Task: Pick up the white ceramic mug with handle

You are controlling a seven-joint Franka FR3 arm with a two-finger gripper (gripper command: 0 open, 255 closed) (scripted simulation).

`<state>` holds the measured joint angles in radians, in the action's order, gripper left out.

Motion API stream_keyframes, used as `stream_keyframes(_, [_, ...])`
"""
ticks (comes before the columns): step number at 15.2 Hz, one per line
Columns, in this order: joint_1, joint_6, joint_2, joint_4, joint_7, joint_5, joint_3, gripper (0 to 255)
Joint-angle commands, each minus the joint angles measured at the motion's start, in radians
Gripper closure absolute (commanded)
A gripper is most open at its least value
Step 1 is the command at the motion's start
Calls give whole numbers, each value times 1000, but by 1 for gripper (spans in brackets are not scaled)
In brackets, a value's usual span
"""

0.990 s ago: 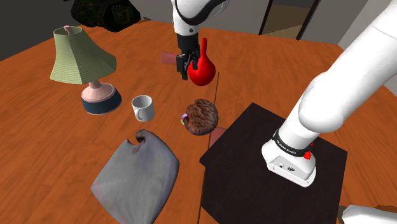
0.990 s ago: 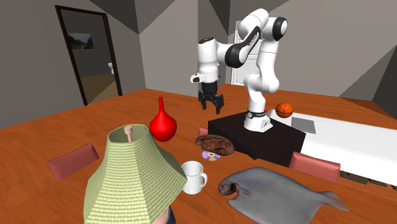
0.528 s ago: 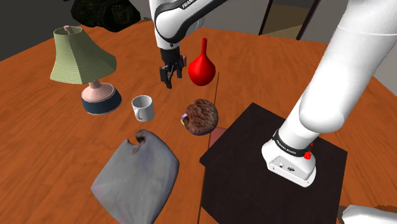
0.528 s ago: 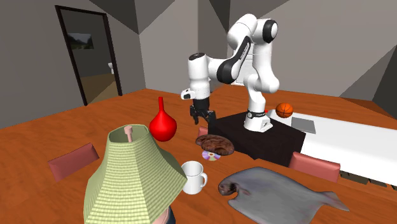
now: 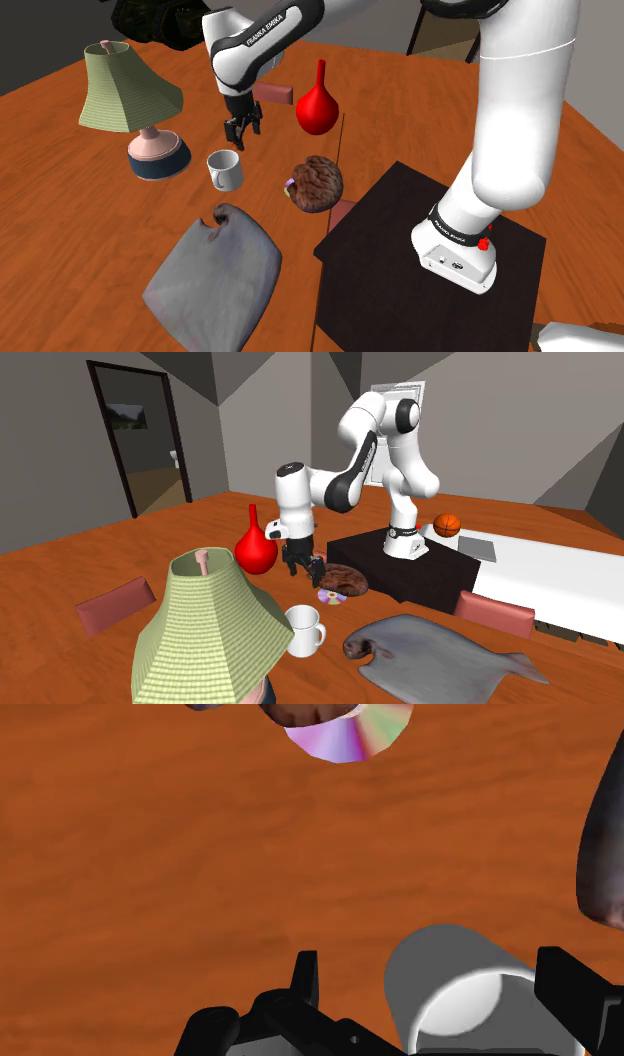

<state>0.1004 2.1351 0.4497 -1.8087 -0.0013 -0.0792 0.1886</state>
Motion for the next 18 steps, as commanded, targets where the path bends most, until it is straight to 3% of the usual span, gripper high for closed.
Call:
stream_keyframes(1, [13,-6,86,90,2,-15,-5,0])
stream_keyframes(6, [49,-42,272,311,6,-39,-13,0])
stream_keyframes(15, [54,21,336,311,10,-49,-21,0])
stream_keyframes(16, [54,21,338,313,10,-49,-21,255])
stream_keyframes(18, [54,21,338,314,10,-49,-21,255])
